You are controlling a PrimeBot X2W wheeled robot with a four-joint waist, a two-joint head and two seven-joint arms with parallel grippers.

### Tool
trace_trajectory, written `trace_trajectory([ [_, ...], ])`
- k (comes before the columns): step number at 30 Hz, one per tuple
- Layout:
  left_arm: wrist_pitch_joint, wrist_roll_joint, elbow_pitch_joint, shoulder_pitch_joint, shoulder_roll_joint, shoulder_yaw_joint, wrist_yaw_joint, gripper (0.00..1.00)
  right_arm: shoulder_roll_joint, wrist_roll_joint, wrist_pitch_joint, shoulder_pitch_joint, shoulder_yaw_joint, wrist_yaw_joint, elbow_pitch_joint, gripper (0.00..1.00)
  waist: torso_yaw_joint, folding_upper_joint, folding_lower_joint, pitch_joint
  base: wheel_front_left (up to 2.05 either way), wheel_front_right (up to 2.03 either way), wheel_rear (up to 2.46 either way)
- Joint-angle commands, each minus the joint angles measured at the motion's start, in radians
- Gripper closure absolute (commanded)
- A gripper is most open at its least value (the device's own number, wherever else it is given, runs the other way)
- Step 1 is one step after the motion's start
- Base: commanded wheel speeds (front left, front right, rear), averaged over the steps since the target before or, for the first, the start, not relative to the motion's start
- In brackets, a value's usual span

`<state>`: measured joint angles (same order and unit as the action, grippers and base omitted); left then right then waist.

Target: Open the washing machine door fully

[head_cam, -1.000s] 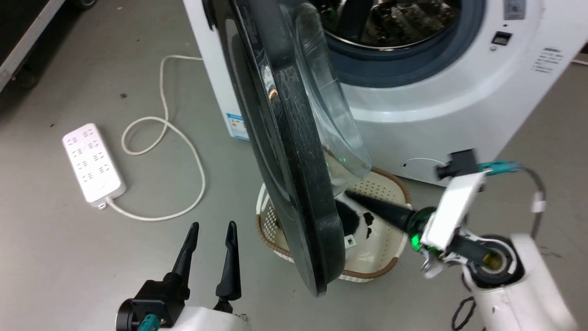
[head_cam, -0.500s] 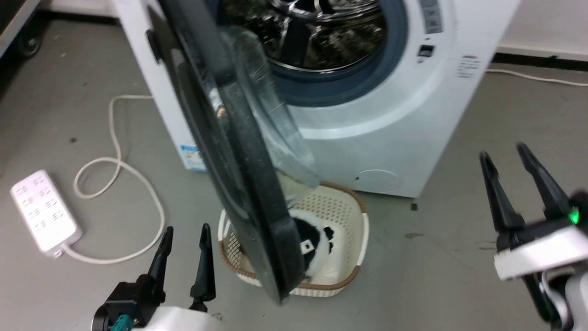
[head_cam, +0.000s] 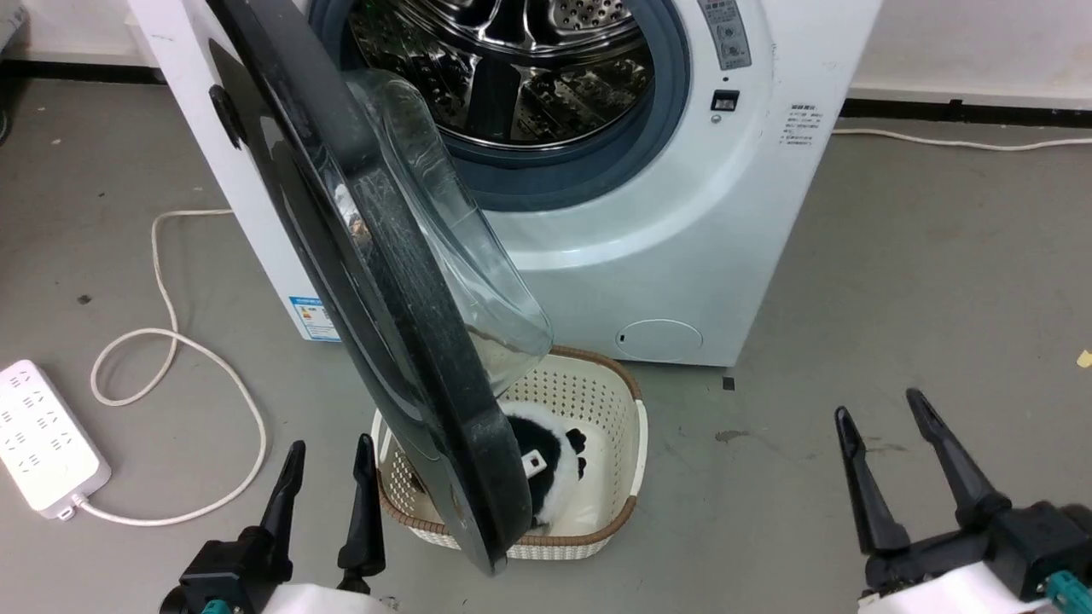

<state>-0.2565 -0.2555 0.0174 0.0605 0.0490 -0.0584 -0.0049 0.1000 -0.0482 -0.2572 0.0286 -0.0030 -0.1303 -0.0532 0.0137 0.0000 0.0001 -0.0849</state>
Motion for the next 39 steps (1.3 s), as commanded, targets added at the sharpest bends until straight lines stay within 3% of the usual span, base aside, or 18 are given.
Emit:
trace_trajectory([
  [1,-0.005,0.009,-0.001,0.011,0.001,0.002,-0.005,0.00,-0.020,0.007,-0.004,0.028,-0.006,0.000,-0.005,0.00,-0.001,0.0000,-0.0001,-0.001,0.00,0.00,0.00],
  [13,-0.005,0.017,-0.012,0.008,0.001,0.005,0.000,0.00,-0.046,-0.001,-0.004,0.029,-0.014,0.000,-0.003,0.00,0.007,0.0000,-0.0001,0.001,0.00,0.00,0.00],
  [14,-0.005,0.017,-0.012,0.008,0.001,0.003,0.000,0.21,-0.046,-0.003,-0.004,0.029,-0.015,0.000,-0.002,0.00,0.009,0.0000,-0.0001,0.001,0.00,0.00,0.00],
  [15,-0.005,0.018,-0.012,0.007,0.001,0.001,-0.001,0.82,-0.047,-0.004,-0.004,0.029,-0.016,0.000,-0.002,0.00,0.010,0.0000,-0.0001,0.002,0.00,0.00,0.00],
  [16,-0.005,0.019,-0.013,0.007,0.001,0.000,-0.003,1.00,-0.047,-0.006,-0.004,0.029,-0.016,0.000,-0.002,0.00,0.011,0.0000,-0.0001,0.003,0.00,0.00,0.00],
  [23,-0.005,0.026,-0.092,0.000,0.001,0.013,0.017,1.00,-0.049,-0.012,-0.004,0.025,-0.015,0.000,-0.001,0.00,0.014,0.0000,-0.0001,0.004,0.00,0.00,0.00],
  [32,-0.005,-0.043,-0.317,-0.084,0.001,0.081,0.049,1.00,-0.050,-0.020,-0.004,0.023,-0.028,0.000,0.000,0.00,0.017,0.0000,-0.0001,0.007,0.00,0.00,0.00],
  [39,-0.005,-0.027,-0.472,-0.146,0.001,0.039,0.056,1.00,-0.050,-0.042,-0.004,0.022,-0.029,0.000,0.020,0.00,0.014,0.0000,-0.0001,0.013,0.00,0.00,0.00],
])
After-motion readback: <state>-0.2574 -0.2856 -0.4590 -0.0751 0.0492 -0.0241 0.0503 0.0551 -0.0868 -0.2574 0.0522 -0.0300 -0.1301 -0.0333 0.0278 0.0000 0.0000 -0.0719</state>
